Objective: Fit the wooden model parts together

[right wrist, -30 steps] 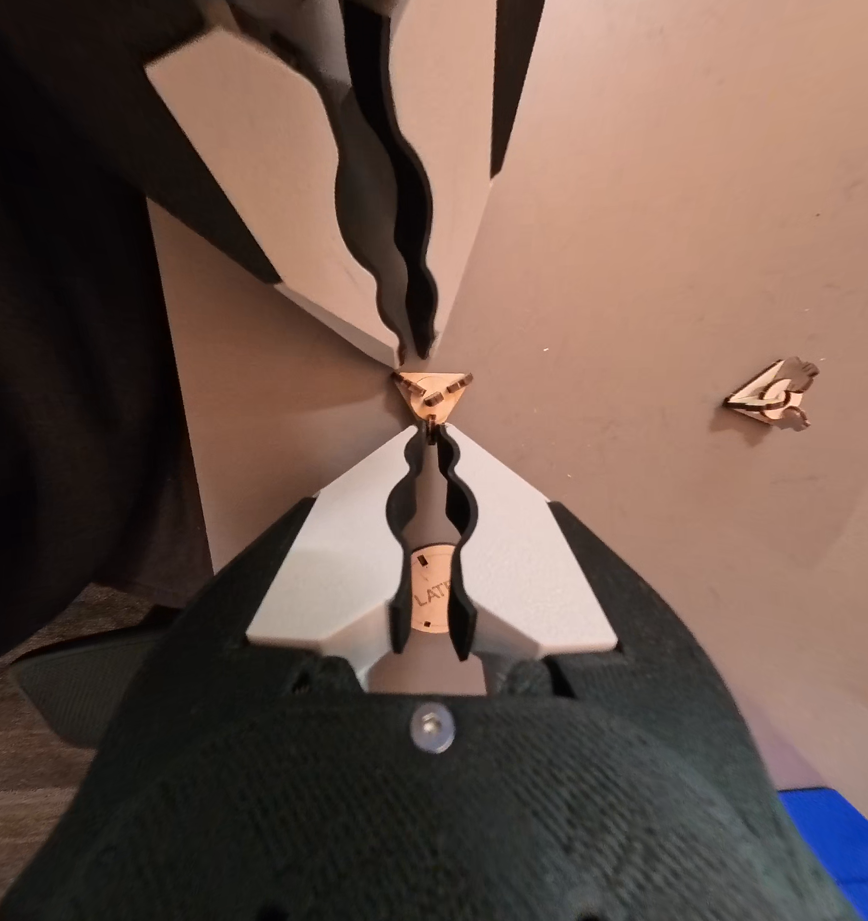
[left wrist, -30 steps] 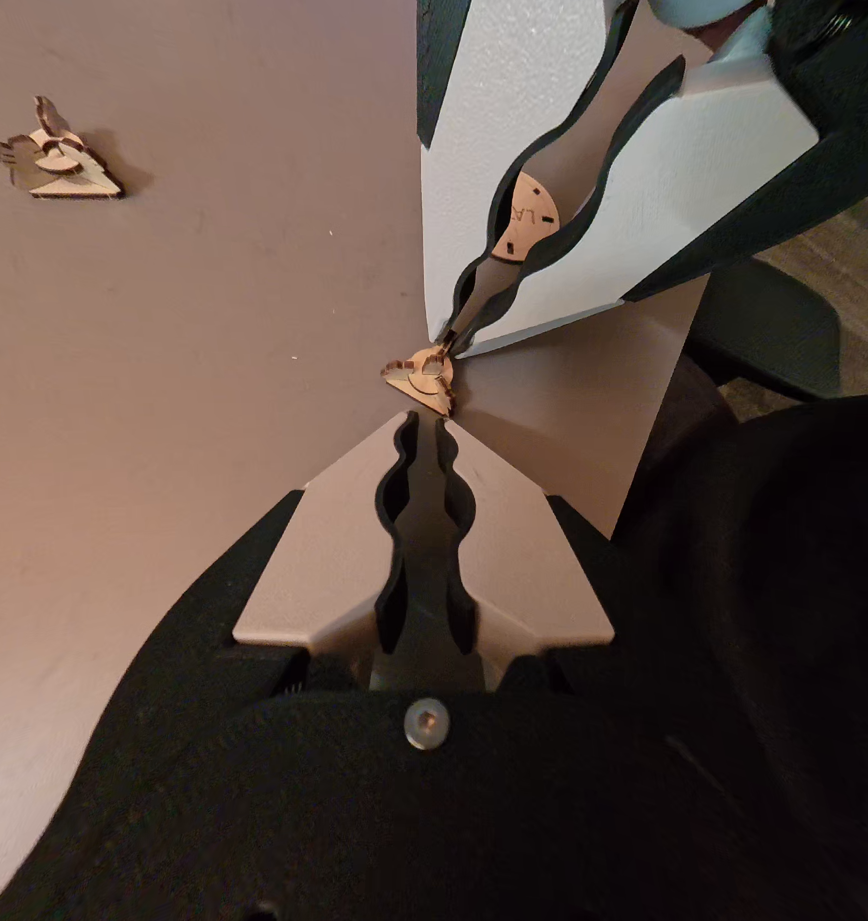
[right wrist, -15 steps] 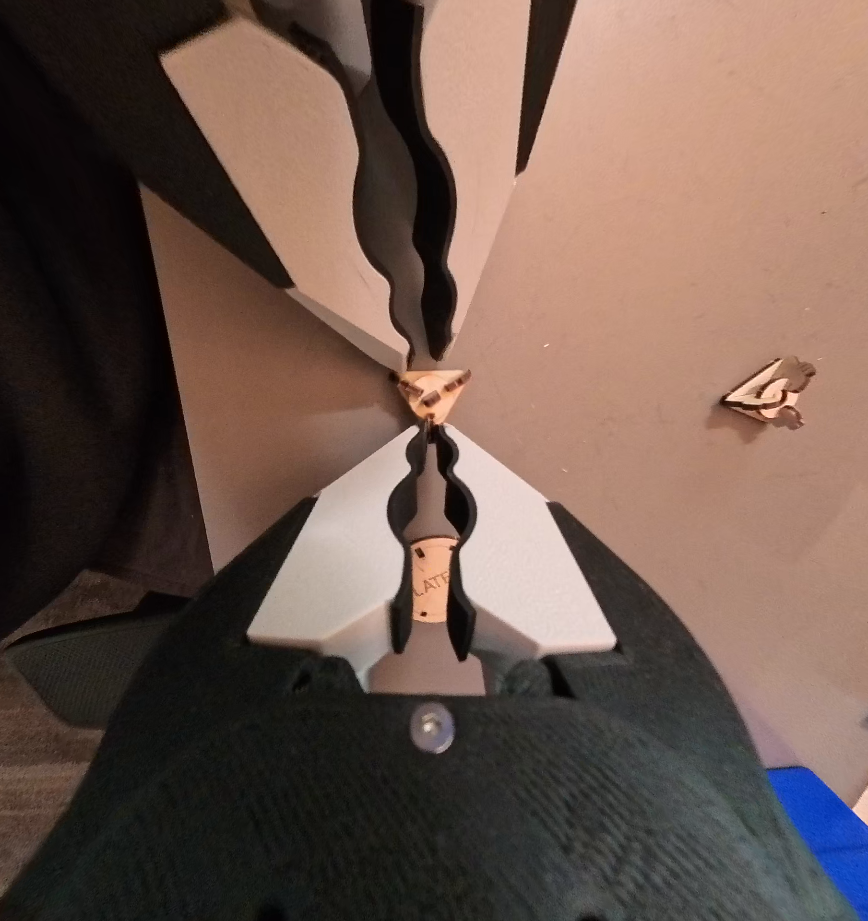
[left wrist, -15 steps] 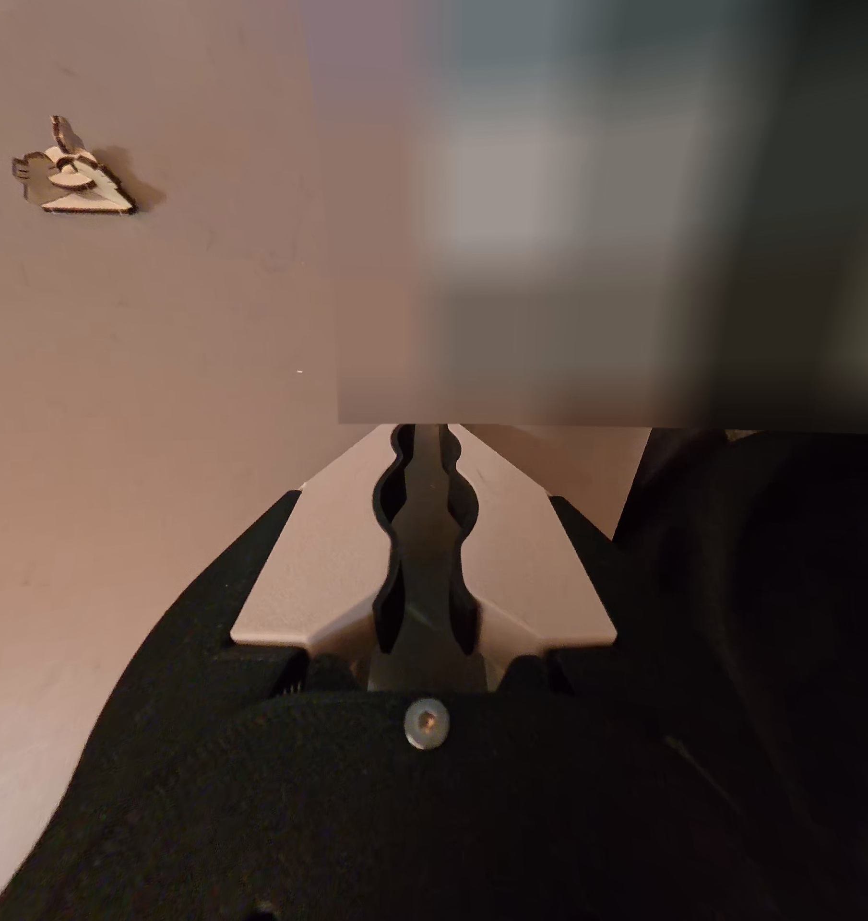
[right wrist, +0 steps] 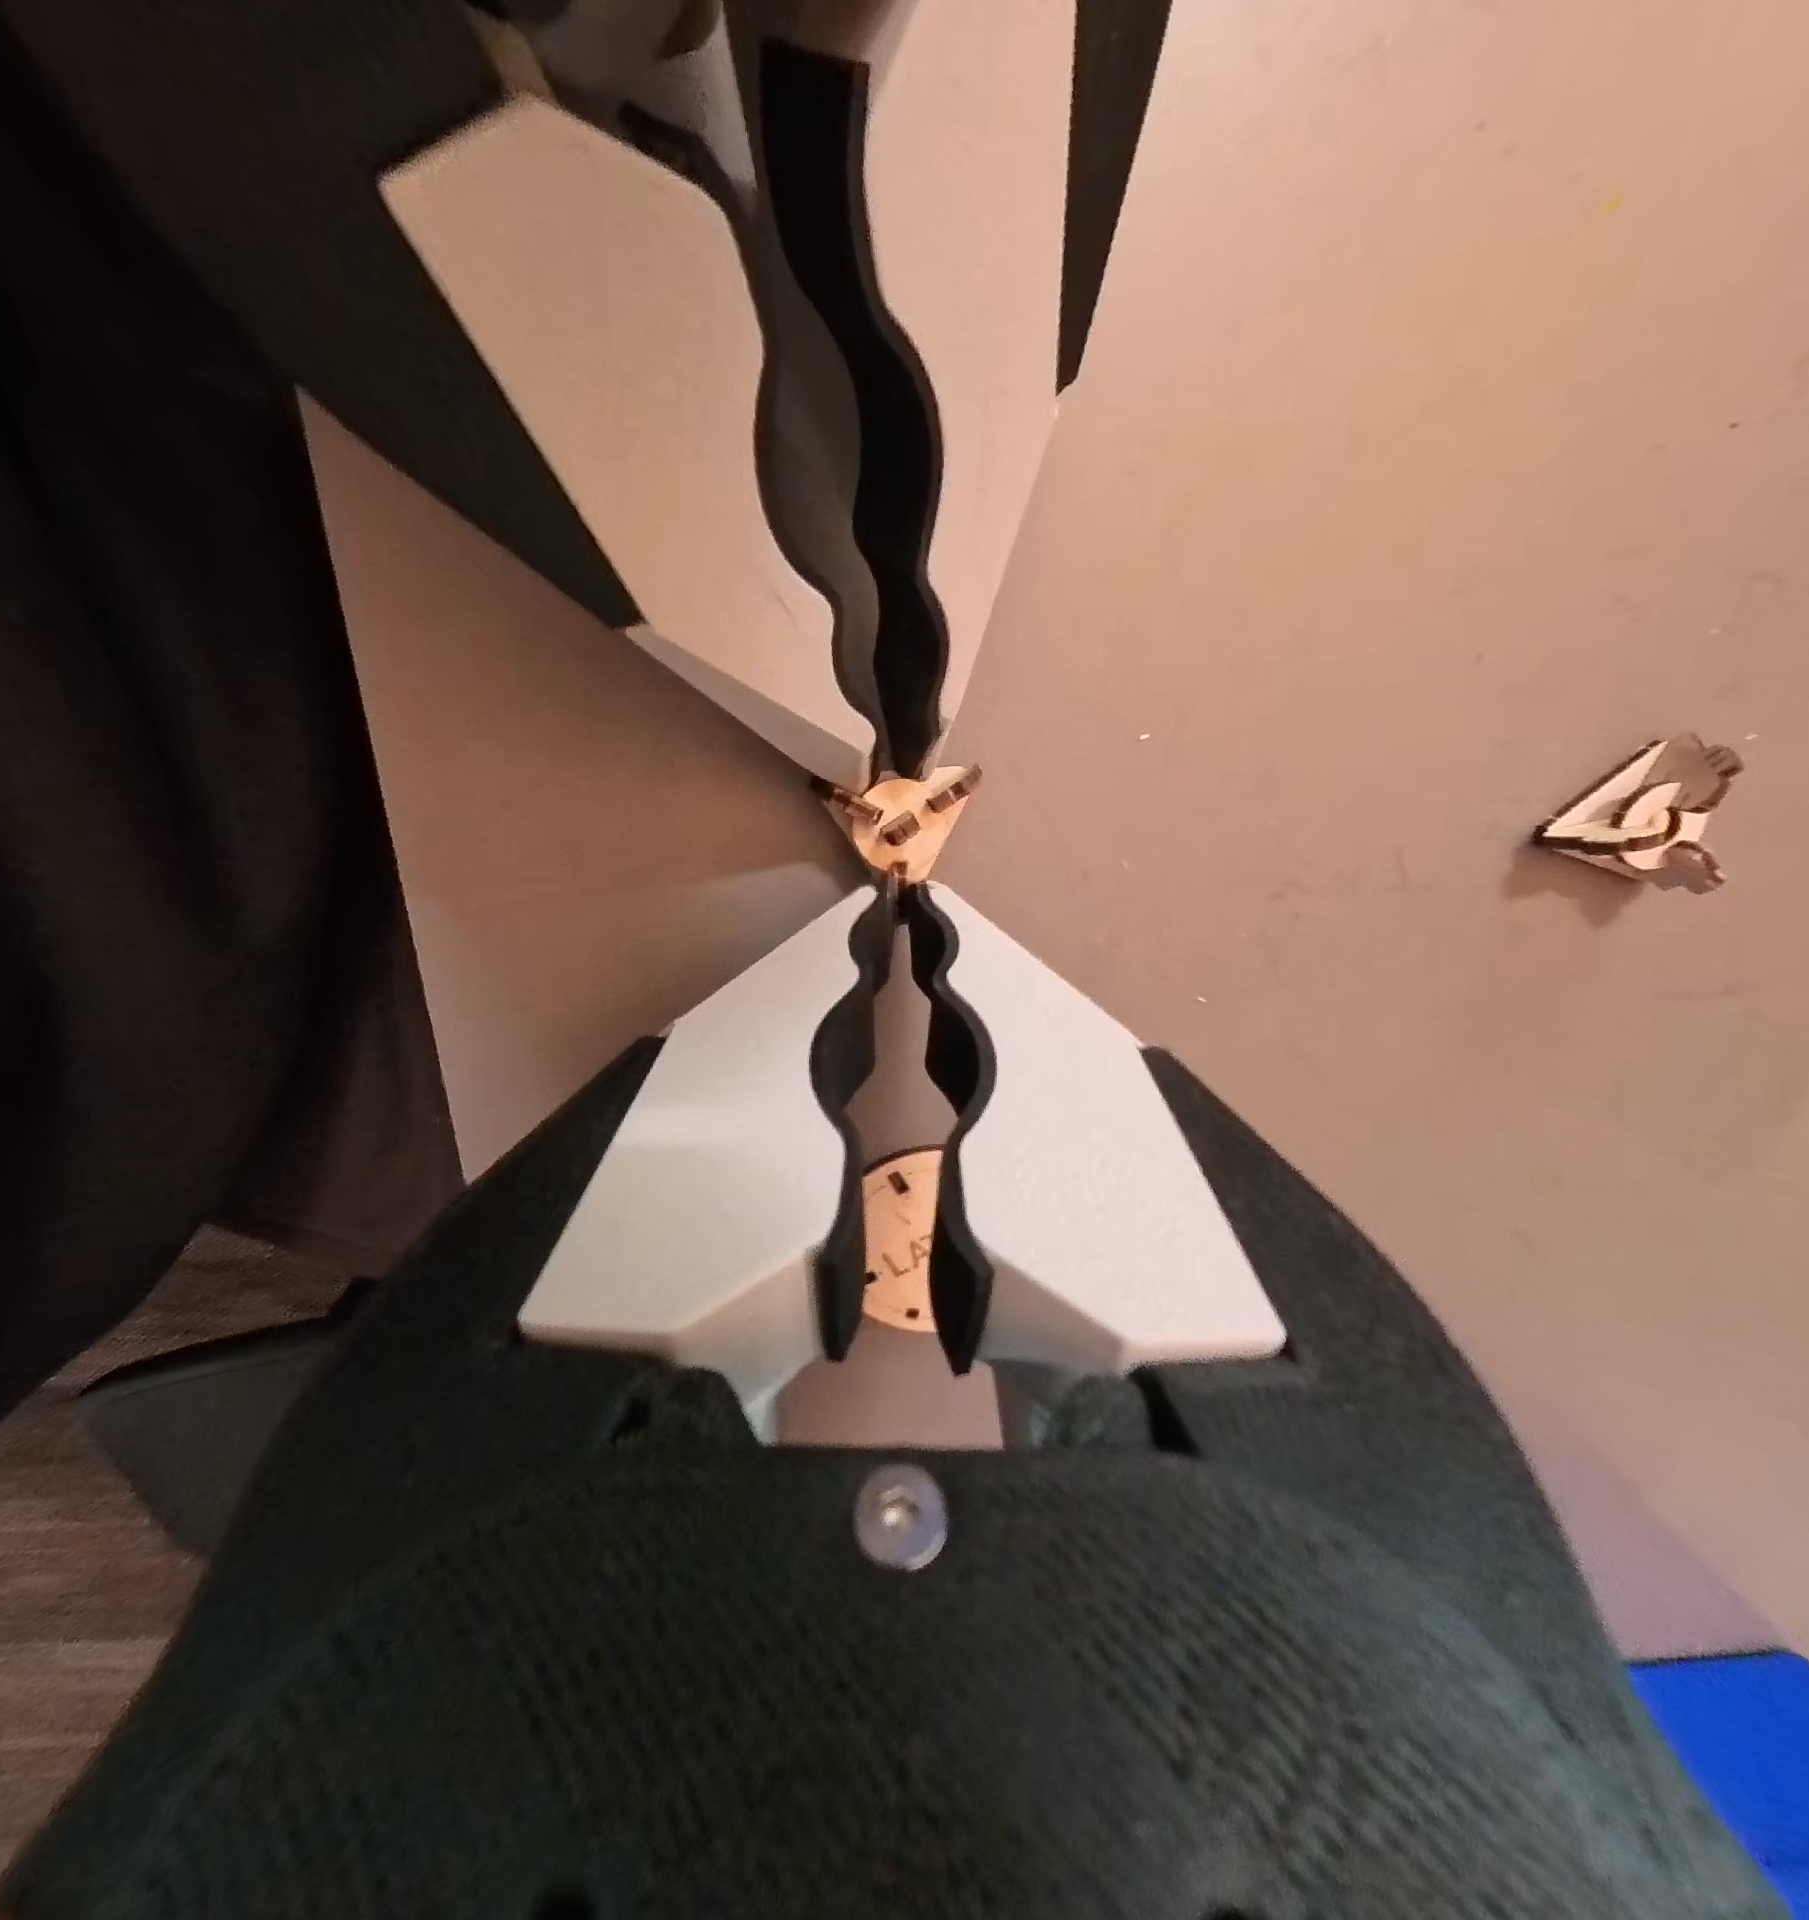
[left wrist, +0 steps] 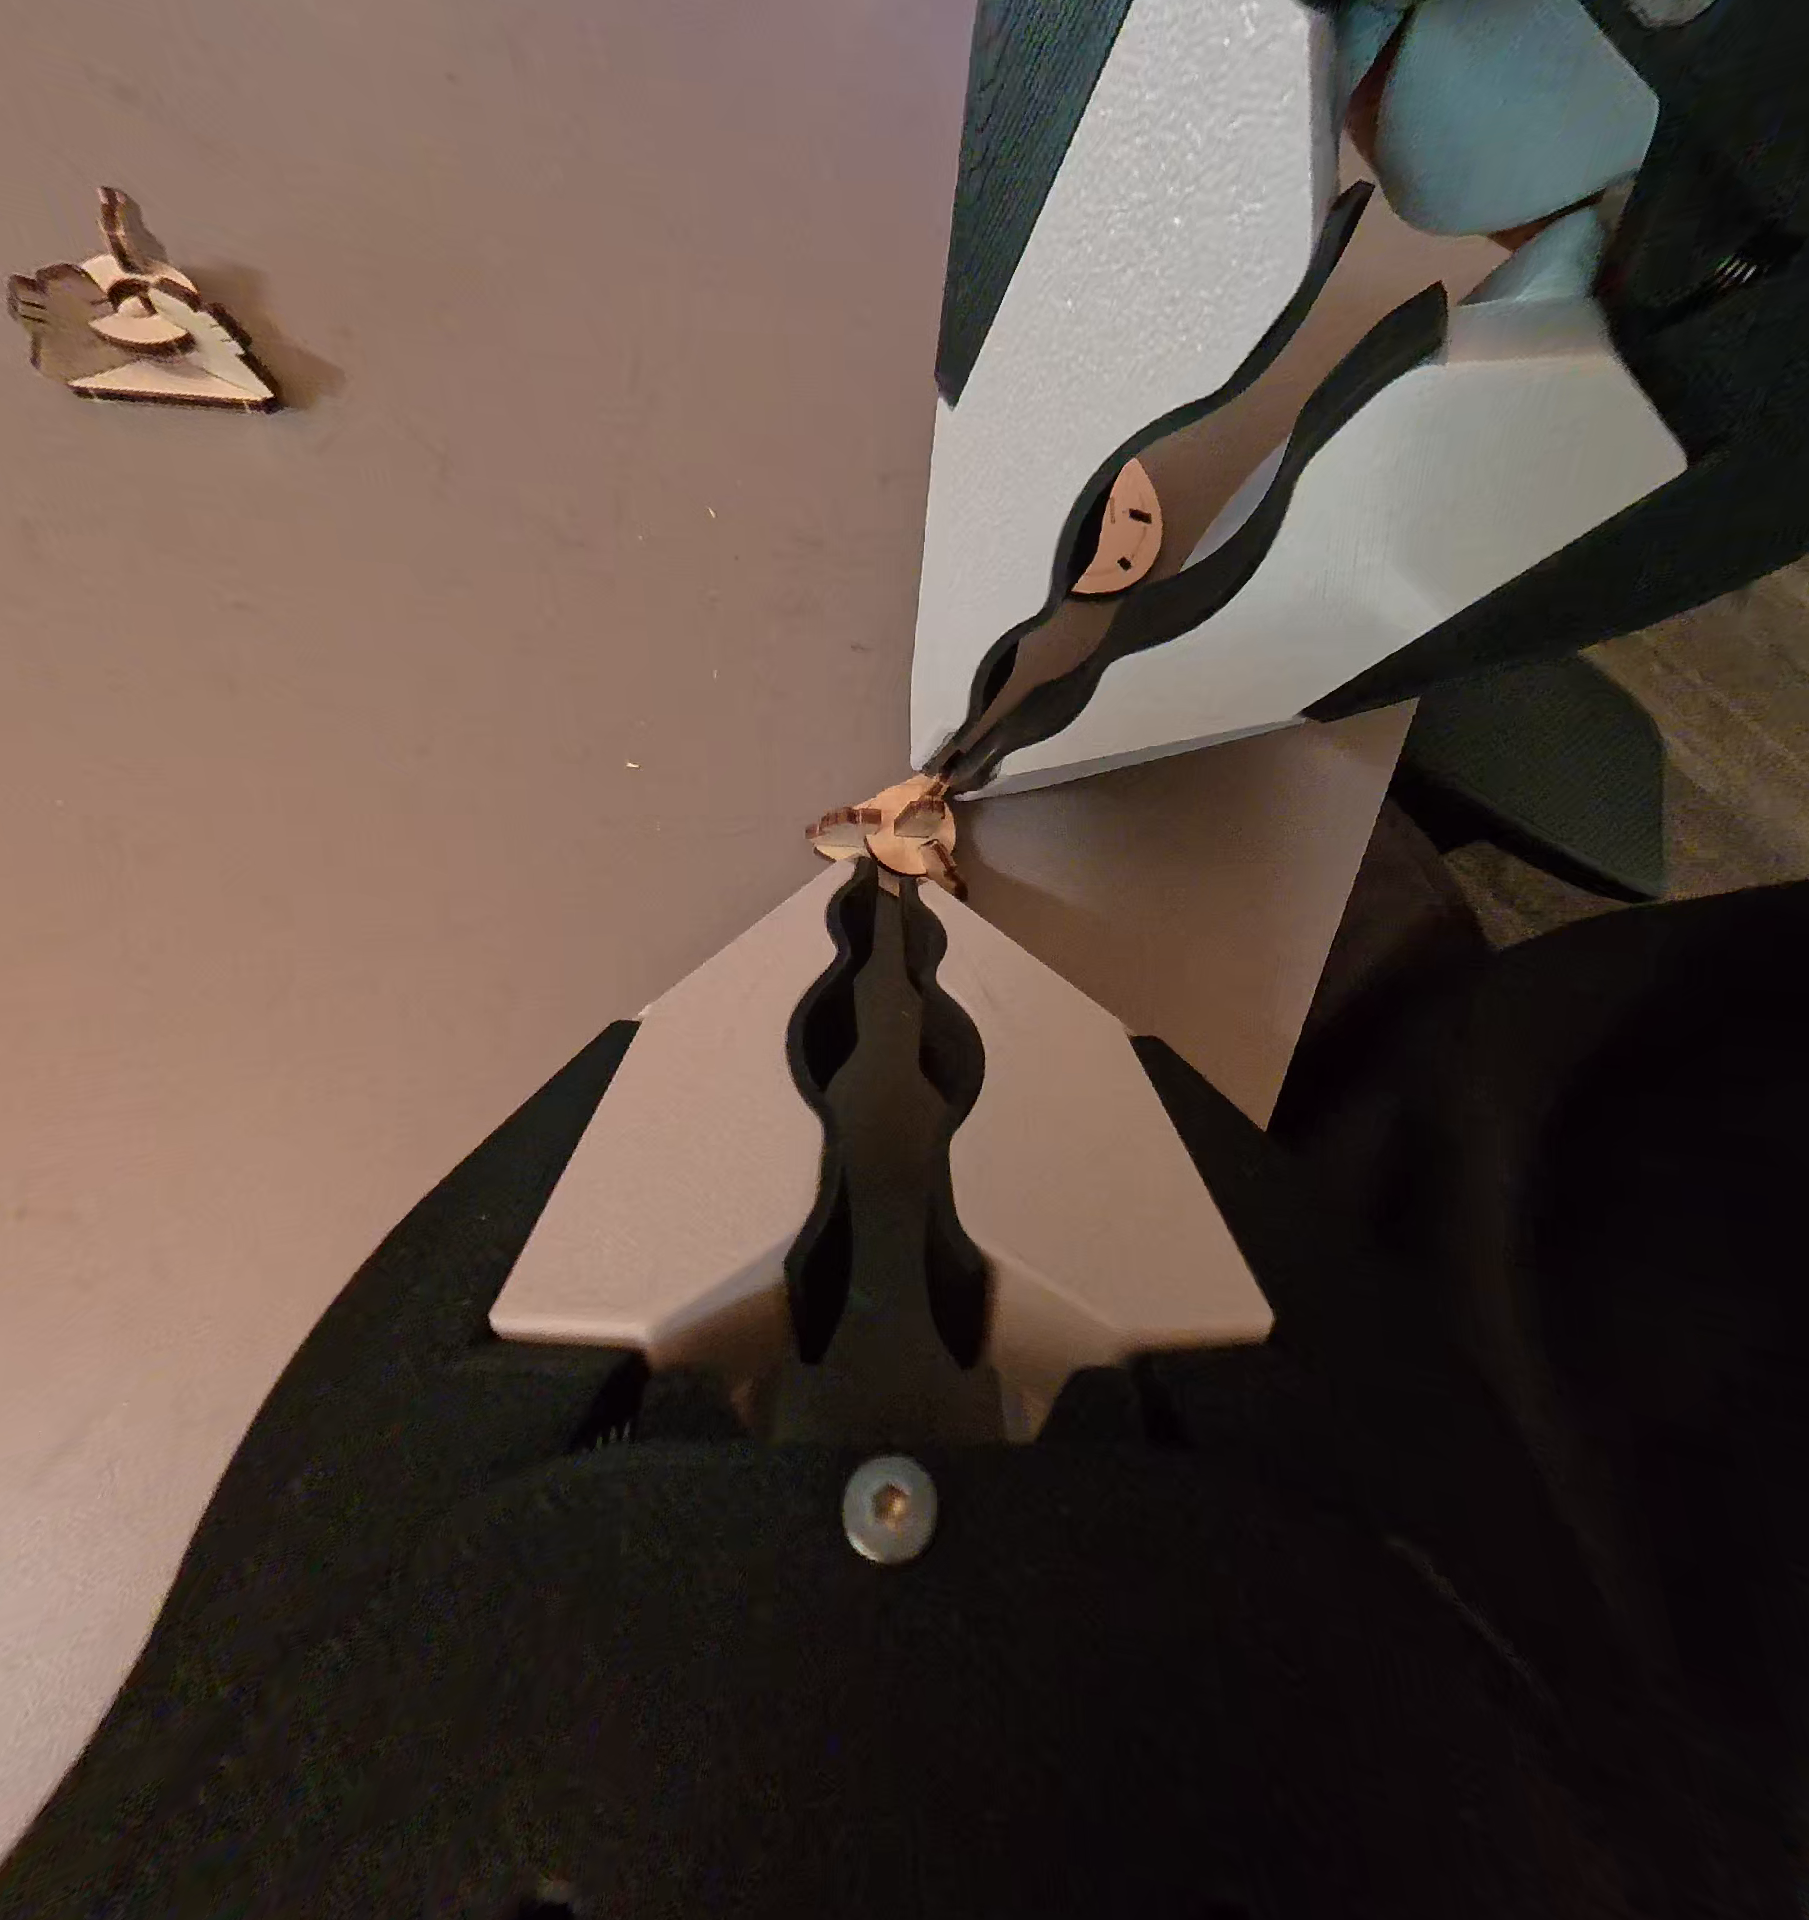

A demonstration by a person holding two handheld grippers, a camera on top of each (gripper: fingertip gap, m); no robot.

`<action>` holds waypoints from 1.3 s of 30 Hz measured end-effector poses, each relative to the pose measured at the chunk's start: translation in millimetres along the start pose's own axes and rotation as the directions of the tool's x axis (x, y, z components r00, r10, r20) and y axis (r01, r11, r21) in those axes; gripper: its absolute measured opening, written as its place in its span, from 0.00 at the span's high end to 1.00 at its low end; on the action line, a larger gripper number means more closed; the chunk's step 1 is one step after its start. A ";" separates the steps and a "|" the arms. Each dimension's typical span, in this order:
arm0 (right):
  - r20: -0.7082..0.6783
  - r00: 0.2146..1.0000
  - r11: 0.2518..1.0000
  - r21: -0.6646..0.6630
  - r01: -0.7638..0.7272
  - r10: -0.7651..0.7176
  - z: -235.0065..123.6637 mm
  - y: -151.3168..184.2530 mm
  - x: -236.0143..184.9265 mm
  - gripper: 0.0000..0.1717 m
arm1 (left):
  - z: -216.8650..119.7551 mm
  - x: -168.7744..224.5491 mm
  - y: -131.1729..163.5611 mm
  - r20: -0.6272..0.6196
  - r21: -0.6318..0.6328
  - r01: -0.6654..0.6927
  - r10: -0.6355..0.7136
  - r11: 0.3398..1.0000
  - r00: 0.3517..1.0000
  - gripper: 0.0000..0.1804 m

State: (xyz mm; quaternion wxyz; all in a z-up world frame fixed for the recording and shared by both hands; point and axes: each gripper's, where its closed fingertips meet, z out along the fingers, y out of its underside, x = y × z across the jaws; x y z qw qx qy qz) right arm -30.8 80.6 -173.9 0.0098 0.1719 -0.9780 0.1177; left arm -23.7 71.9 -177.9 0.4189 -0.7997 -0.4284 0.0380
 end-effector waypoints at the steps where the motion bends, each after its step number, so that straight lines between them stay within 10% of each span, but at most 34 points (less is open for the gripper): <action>1: -0.004 1.000 1.000 -0.009 0.004 -0.004 0.1 0.1 0.0 0.99 | 0.0 0.1 0.0 0.003 0.000 -0.004 0.004 1.000 1.000 0.98; 25: -0.069 0.998 0.999 0.039 -0.004 0.007 3.2 -7.7 10.8 0.99 | -18.6 -9.0 -13.6 0.025 0.148 0.046 -0.050 0.988 0.998 0.93; 32: 0.120 0.970 0.948 0.216 -0.233 0.211 -19.5 -15.4 7.8 0.99 | -32.8 -4.0 -19.2 -0.123 0.232 0.139 -0.113 0.963 0.986 0.80; 39: 0.443 0.827 0.795 0.329 -0.509 0.346 -54.9 -38.0 -6.5 1.00 | -44.0 9.3 -27.5 -0.033 0.325 -0.042 0.055 0.945 0.998 0.84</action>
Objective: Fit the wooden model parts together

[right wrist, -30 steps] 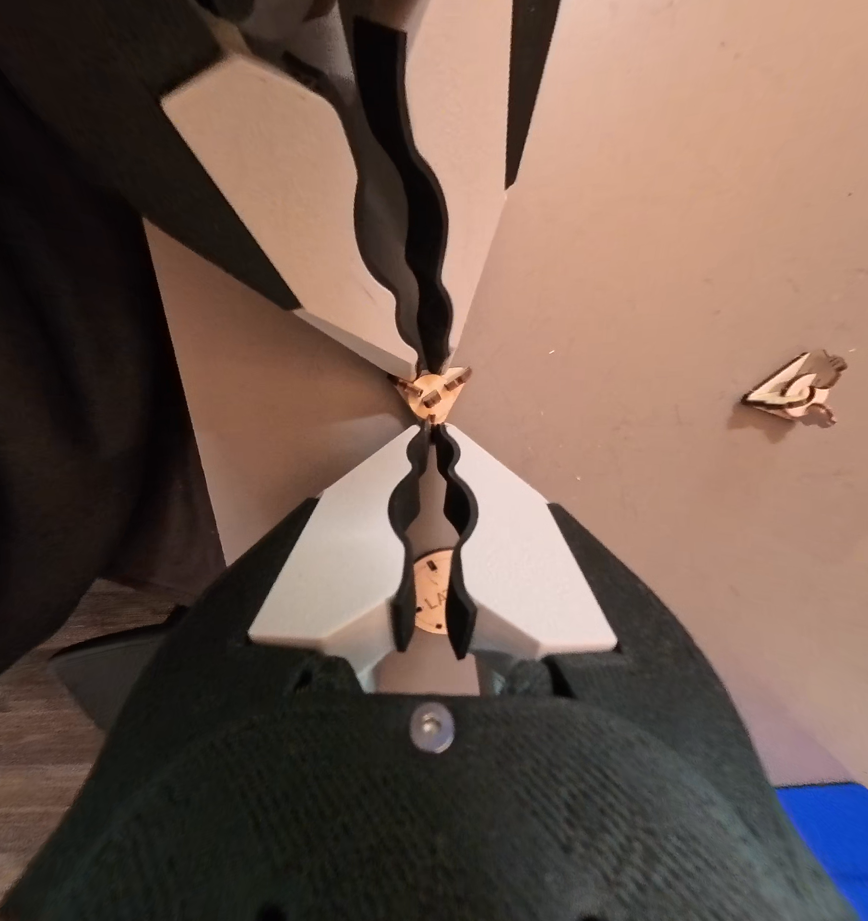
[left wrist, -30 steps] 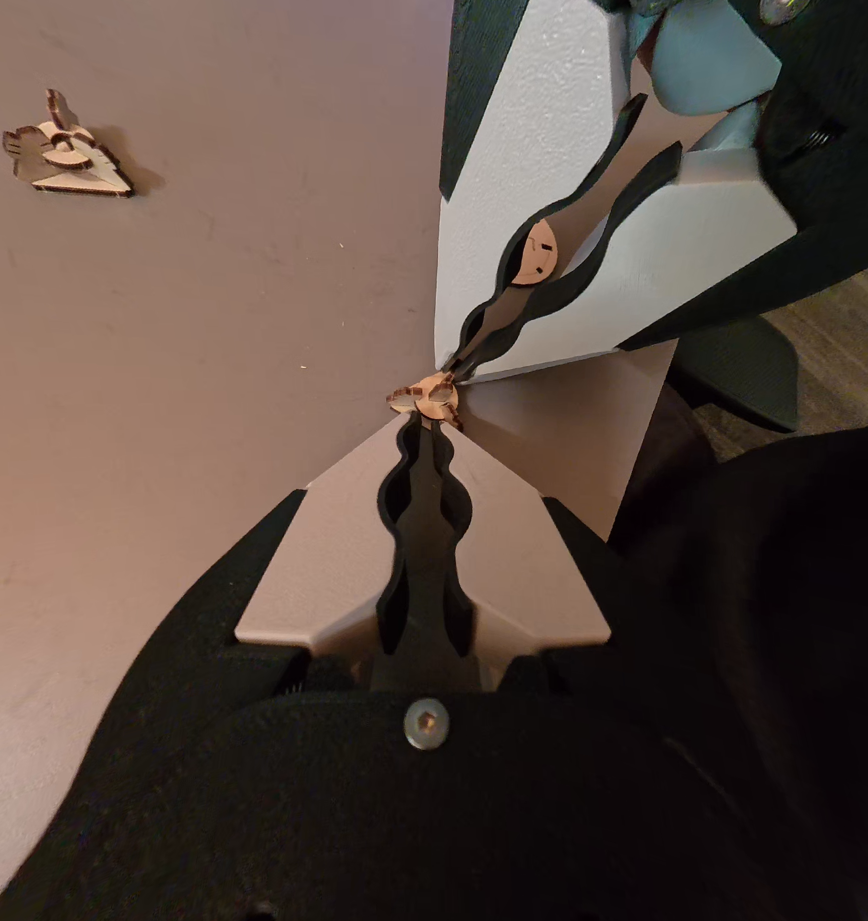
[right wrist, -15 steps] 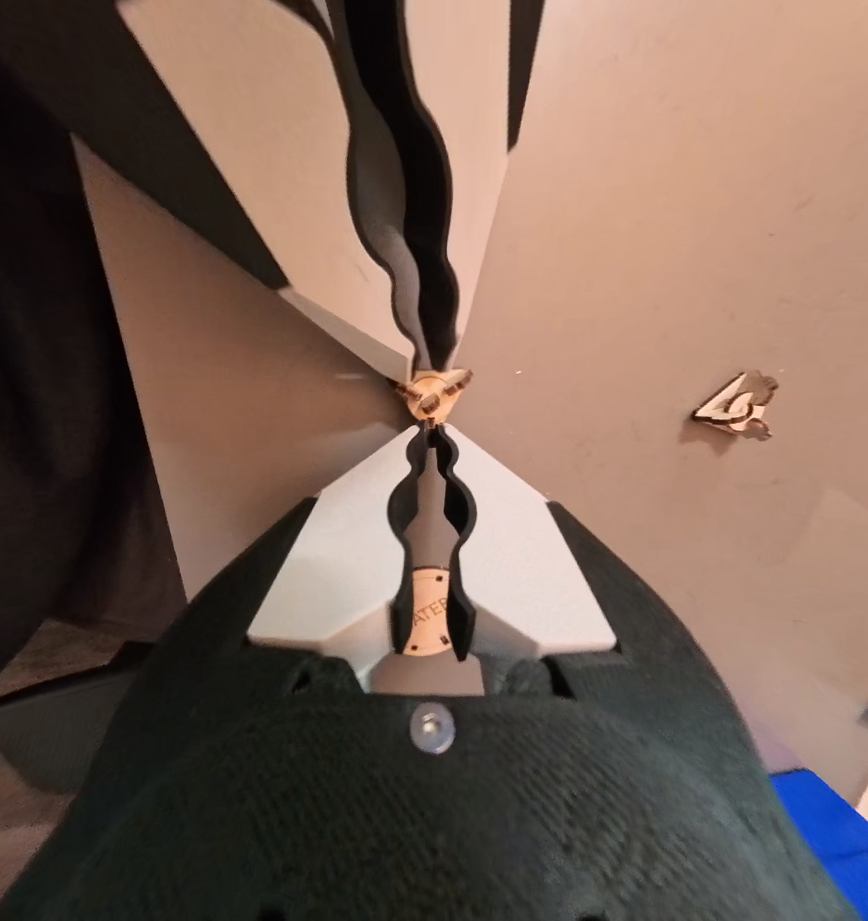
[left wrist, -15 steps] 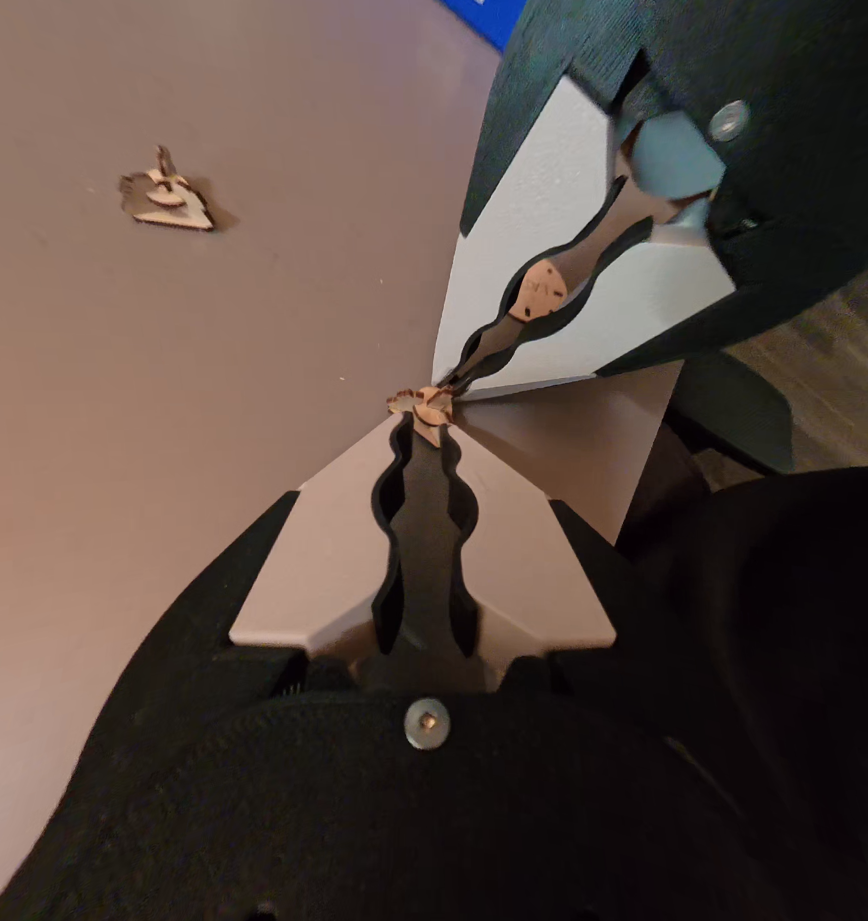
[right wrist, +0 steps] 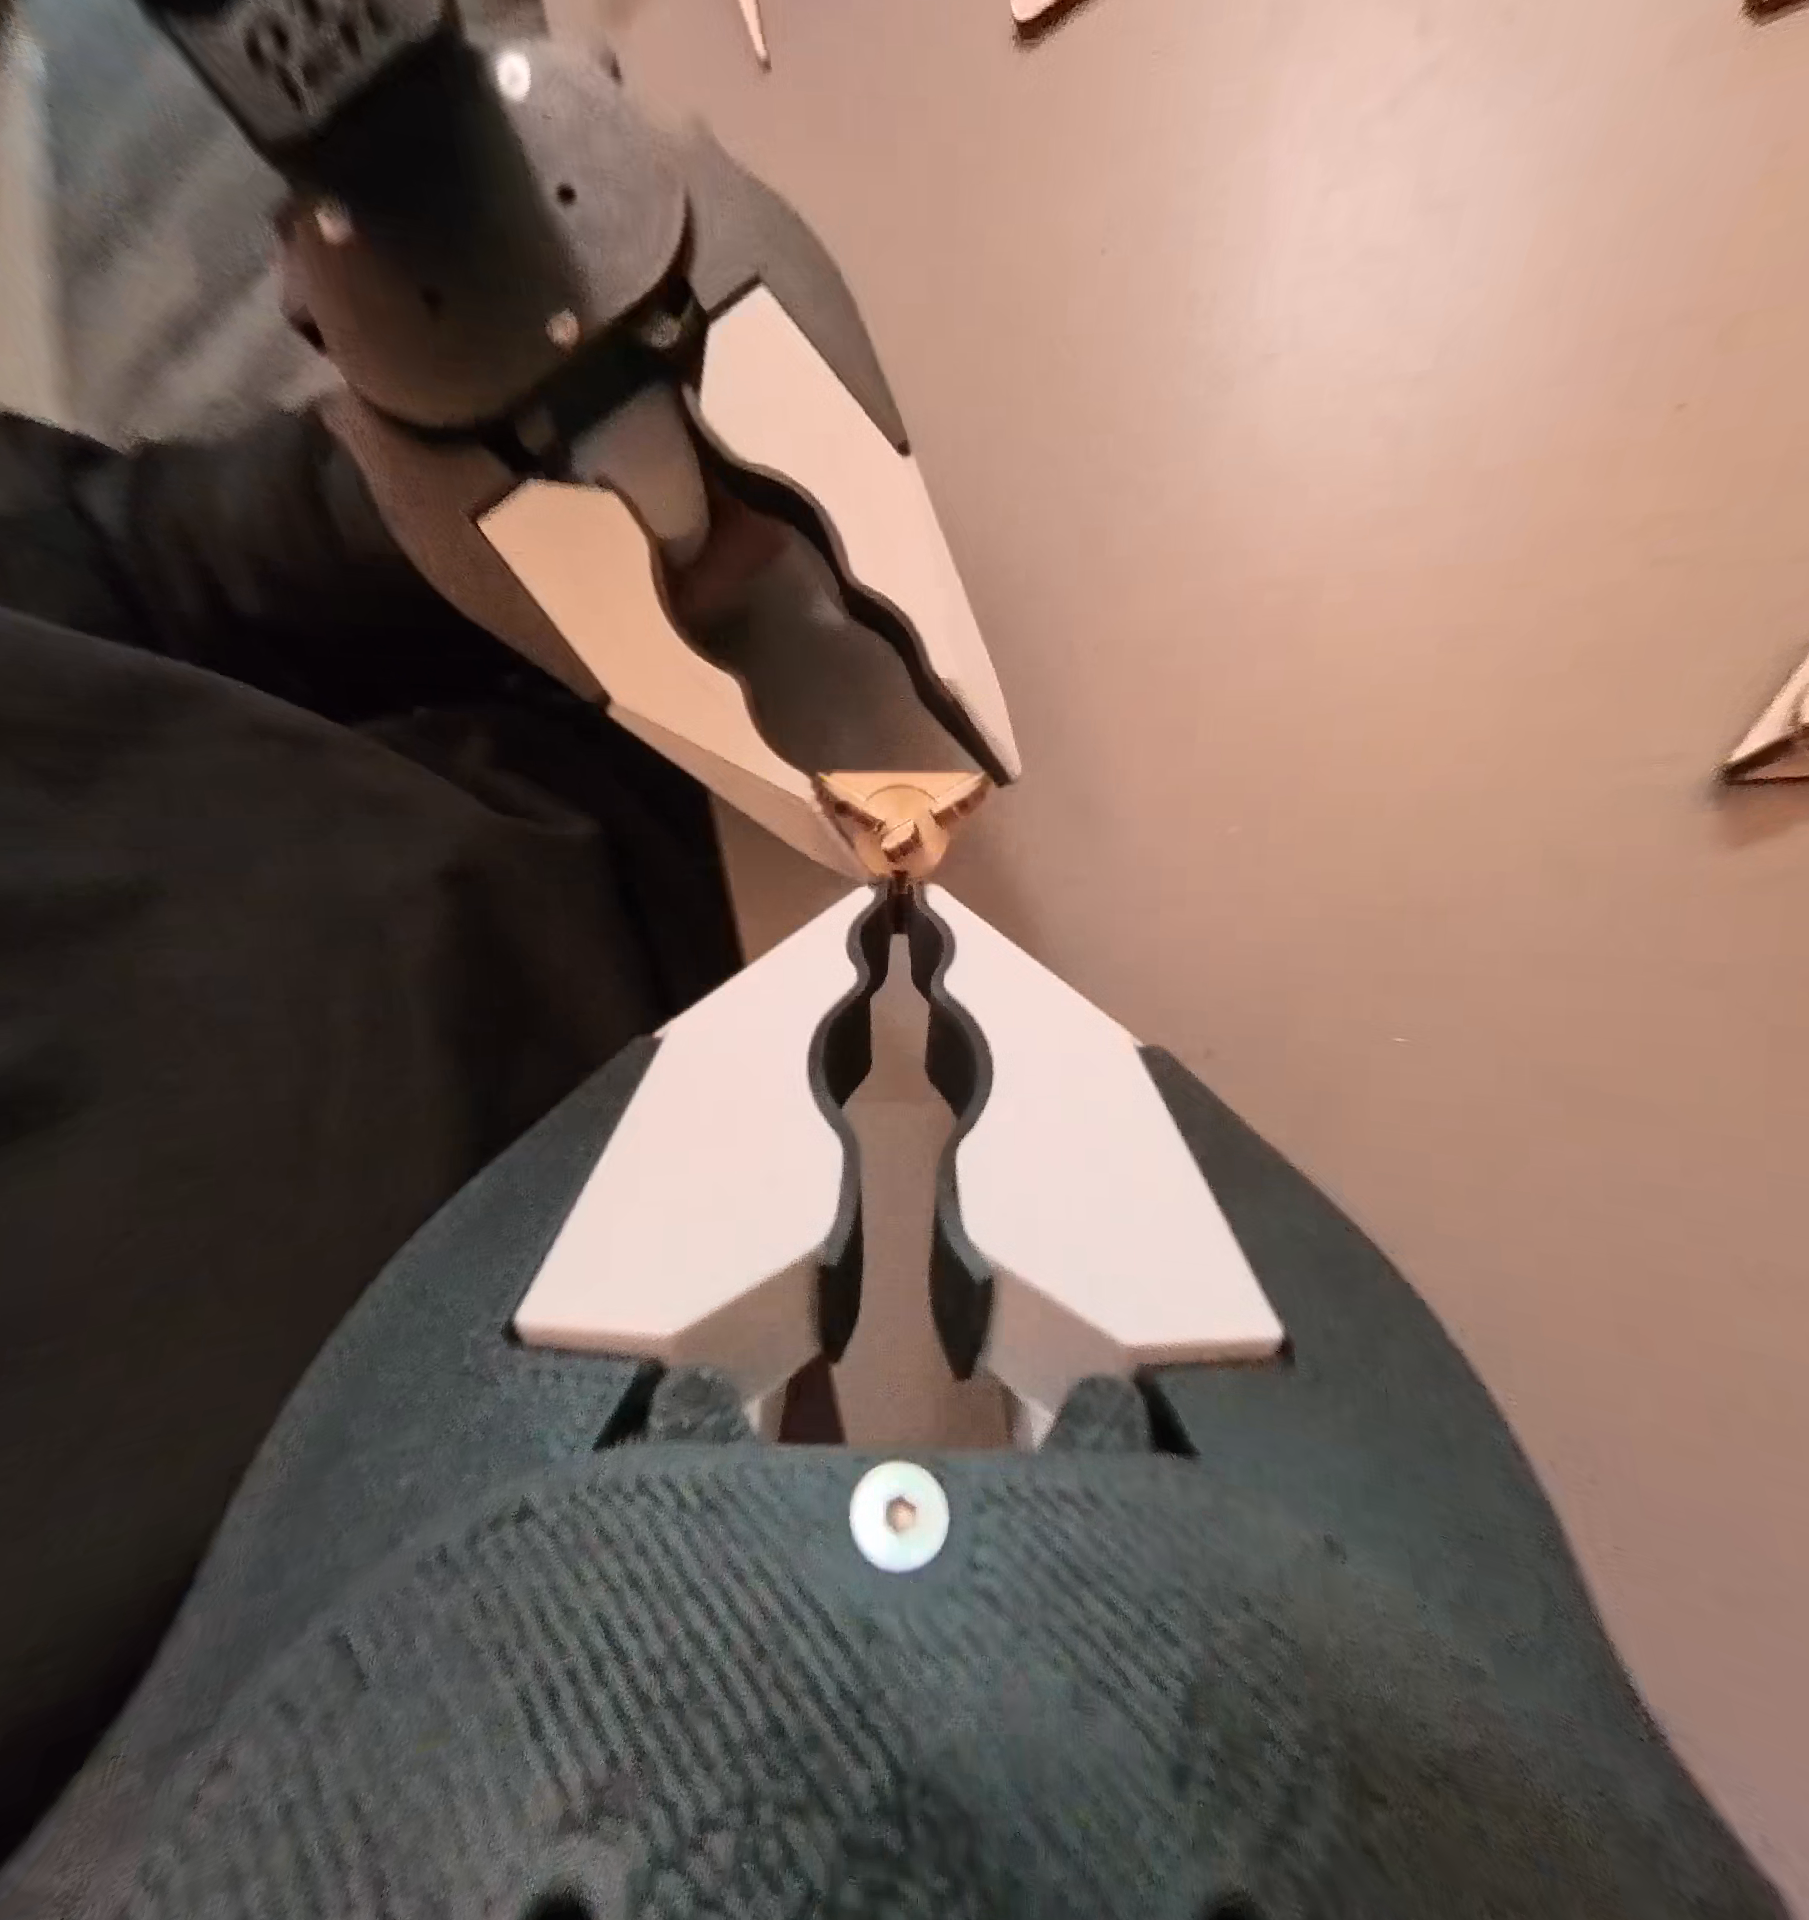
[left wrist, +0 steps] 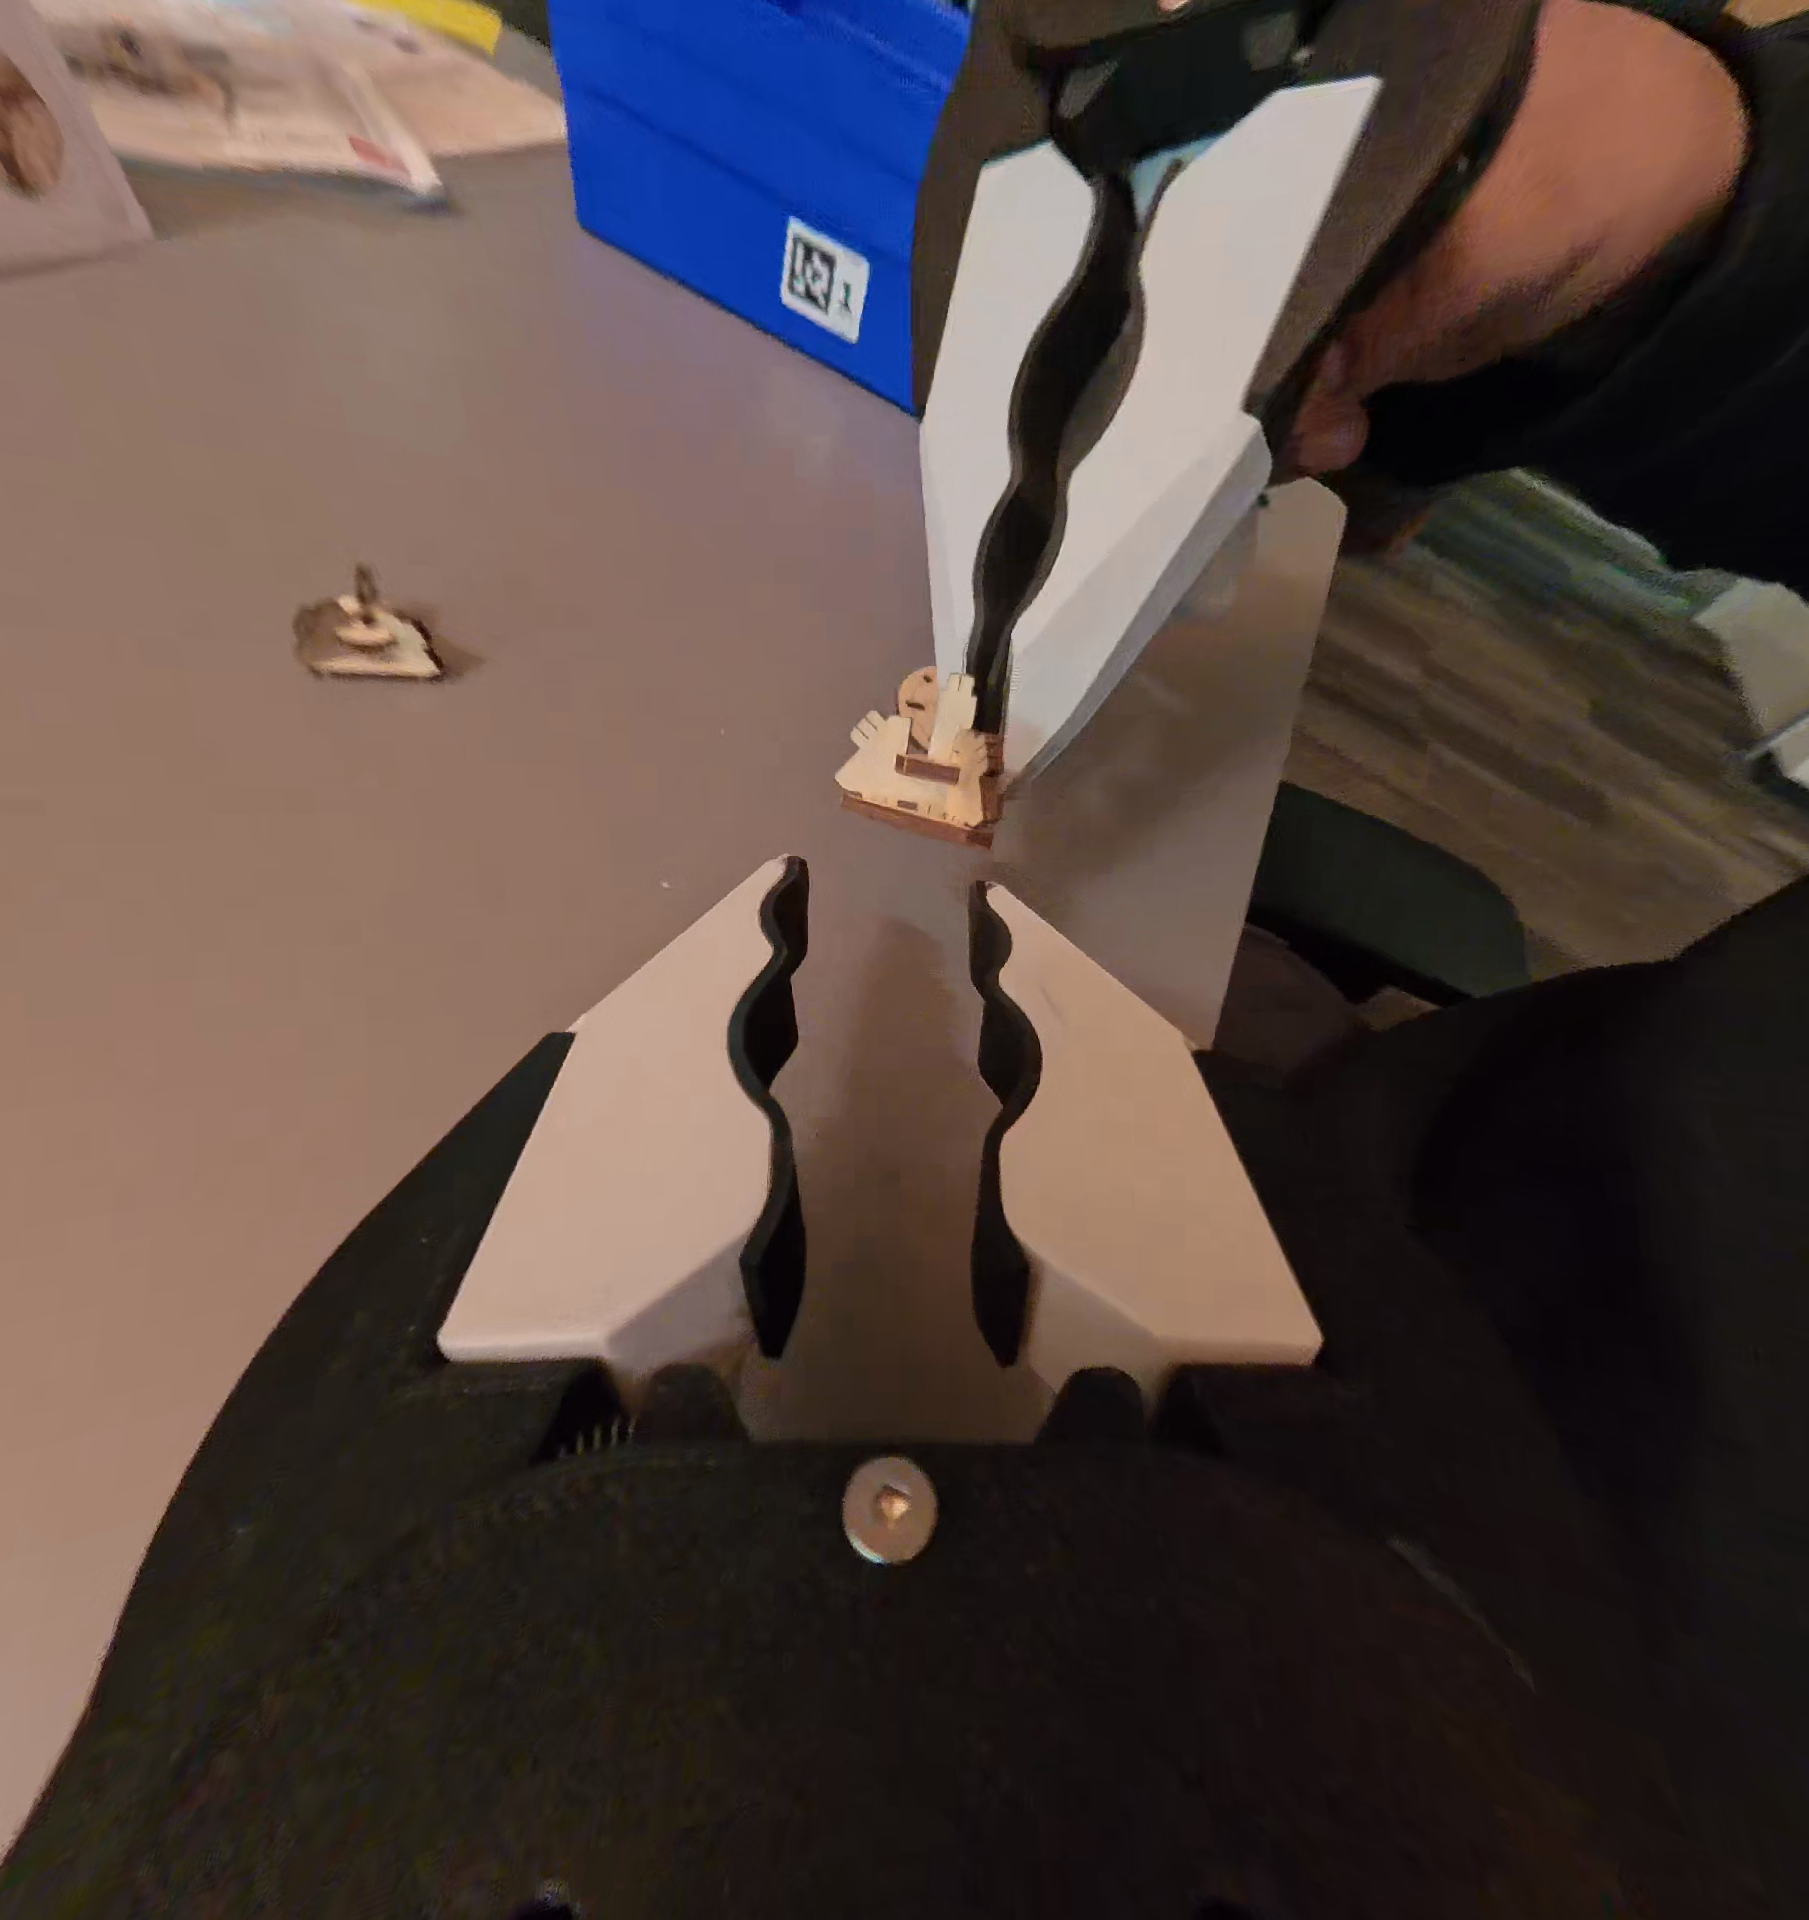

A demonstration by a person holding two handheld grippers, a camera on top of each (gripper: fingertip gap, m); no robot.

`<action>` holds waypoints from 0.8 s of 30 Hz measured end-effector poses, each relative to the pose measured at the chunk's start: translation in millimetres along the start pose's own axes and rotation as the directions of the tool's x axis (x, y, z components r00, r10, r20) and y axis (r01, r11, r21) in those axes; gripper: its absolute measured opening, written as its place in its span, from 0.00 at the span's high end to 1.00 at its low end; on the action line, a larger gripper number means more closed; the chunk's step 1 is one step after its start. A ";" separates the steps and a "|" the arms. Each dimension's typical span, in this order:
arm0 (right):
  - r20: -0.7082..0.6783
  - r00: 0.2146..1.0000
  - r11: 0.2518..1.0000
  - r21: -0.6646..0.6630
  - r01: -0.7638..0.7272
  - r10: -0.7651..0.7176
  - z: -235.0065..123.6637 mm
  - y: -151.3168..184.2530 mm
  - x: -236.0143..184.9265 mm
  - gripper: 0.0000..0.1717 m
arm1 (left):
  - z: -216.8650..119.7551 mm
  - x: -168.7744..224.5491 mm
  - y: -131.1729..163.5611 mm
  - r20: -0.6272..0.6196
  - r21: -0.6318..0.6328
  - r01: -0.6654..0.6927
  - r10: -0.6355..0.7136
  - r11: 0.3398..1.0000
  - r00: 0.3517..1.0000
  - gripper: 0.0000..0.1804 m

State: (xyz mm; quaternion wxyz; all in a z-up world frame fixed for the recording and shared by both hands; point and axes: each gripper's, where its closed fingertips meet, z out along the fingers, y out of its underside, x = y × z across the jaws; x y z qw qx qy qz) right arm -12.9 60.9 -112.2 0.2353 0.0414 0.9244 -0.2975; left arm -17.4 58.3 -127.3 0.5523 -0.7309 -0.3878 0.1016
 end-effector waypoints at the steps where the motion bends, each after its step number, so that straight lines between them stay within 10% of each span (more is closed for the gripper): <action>1: 0.030 0.999 1.000 0.011 -0.029 0.029 -1.2 -1.3 -3.7 0.99 | -2.0 1.0 -4.0 0.023 0.027 -0.044 0.043 0.999 0.999 0.83; 12: 0.261 0.942 0.964 0.105 -0.244 0.210 -4.9 -14.6 -31.0 0.99 | -17.3 17.1 -26.8 0.233 0.183 -0.424 0.379 0.887 0.895 0.78; 24: 0.308 0.938 0.959 0.176 -0.224 0.163 -12.9 -19.0 -43.7 0.89 | -27.4 18.5 -35.2 0.221 0.276 -0.392 0.339 0.878 0.915 0.83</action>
